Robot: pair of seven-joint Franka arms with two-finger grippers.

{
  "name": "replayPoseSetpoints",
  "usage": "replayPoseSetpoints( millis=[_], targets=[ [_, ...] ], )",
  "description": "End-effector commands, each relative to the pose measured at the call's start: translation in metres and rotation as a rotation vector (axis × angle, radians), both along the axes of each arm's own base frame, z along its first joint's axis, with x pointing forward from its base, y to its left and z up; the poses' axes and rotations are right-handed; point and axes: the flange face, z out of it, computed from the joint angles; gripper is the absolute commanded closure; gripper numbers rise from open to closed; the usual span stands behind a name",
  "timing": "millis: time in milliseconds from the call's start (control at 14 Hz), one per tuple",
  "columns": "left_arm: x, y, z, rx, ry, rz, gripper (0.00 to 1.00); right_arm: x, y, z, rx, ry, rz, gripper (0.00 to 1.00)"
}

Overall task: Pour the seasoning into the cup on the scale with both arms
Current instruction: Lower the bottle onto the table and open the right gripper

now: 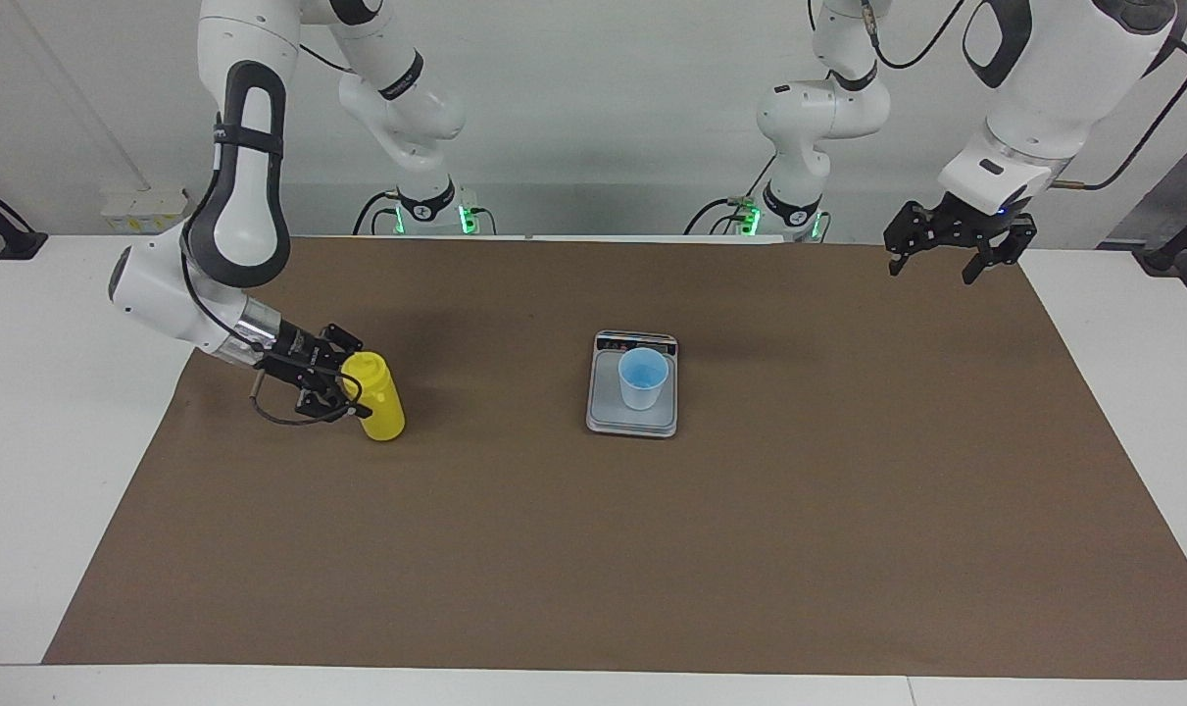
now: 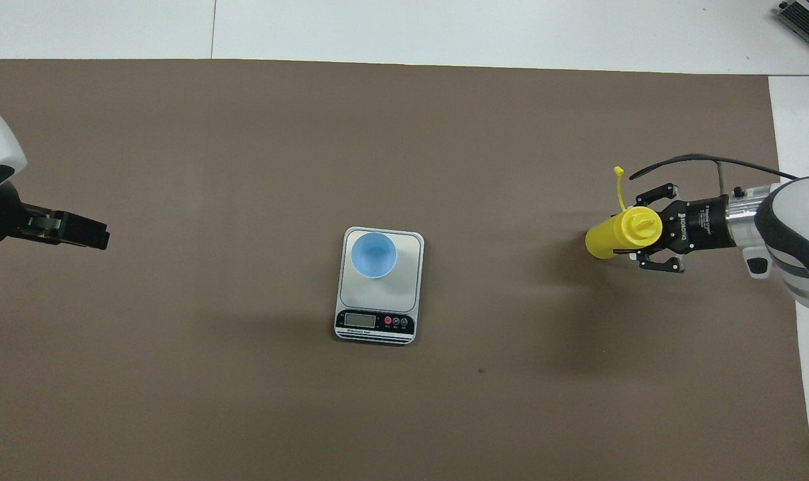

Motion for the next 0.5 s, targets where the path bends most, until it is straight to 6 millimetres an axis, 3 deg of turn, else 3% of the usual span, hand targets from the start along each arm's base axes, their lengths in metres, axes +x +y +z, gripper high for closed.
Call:
replayPoseSetpoints(
  millis=[0, 143, 429],
  targets=[
    [-0.003, 0.003, 0.004, -0.001, 0.002, -0.005, 0.0, -0.005, -0.004, 0.013, 0.009, -0.049, 0.0, 0.07],
    [-0.003, 0.002, 0.004, -0.001, 0.003, -0.009, 0.0, -0.004, -0.005, 0.023, -0.004, -0.075, 0.015, 0.0],
    [-0.003, 0.002, 0.004, -0.001, 0.003, -0.007, 0.0, 0.001, 0.001, 0.068, -0.118, -0.159, 0.105, 0.0]
  ],
)
